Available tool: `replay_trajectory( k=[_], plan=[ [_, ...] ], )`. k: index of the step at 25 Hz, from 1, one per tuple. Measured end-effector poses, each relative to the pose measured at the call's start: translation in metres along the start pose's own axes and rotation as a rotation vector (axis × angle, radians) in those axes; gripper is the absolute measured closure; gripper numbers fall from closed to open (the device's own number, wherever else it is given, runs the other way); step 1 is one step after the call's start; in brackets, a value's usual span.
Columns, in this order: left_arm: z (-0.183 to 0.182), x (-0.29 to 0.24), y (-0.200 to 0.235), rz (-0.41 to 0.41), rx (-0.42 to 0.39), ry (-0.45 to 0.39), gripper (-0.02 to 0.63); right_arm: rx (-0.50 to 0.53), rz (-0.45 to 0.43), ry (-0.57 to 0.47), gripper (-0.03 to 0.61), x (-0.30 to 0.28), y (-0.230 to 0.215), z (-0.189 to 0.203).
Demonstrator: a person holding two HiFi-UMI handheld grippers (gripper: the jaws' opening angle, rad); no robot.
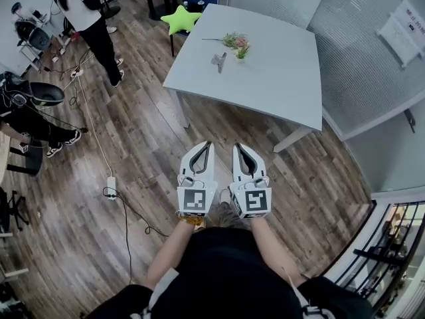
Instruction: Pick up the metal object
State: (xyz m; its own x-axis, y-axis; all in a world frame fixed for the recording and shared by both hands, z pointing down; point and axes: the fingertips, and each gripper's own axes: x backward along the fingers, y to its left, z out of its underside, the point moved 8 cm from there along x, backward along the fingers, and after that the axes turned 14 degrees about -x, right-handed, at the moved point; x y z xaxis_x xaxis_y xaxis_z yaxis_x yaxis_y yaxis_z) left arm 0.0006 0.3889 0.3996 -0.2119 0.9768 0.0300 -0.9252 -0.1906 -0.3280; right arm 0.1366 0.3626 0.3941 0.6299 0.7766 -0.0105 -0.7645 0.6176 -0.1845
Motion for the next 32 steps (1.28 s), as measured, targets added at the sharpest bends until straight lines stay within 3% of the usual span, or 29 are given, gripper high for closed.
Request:
replay_trajectory(
  k=[8,13,17,23,32],
  plan=[
    [0.0,-0.061,-0.015,0.021,-0.054,0.037,0.612,0.025,-0.022,0.008,0.58,-0.029,-0.063,-0.001],
    [0.01,-0.08,-0.022,0.009,-0.015,0.081,0.612,0.138,-0.058,-0.004,0.579,-0.041,-0.081,-0.003],
    [0.019,-0.09,-0.025,0.014,0.002,0.098,0.612,0.15,-0.088,0.007,0.578,-0.044,-0.087,0.001],
    [0.028,-0.114,-0.016,0.021,0.018,0.078,0.612,0.124,-0.084,0.035,0.578,-0.063,-0.095,0.008],
    [0.037,-0.187,0.018,0.109,0.039,0.003,0.612,0.145,-0.015,0.053,0.58,-0.121,-0.114,-0.002]
  ],
)
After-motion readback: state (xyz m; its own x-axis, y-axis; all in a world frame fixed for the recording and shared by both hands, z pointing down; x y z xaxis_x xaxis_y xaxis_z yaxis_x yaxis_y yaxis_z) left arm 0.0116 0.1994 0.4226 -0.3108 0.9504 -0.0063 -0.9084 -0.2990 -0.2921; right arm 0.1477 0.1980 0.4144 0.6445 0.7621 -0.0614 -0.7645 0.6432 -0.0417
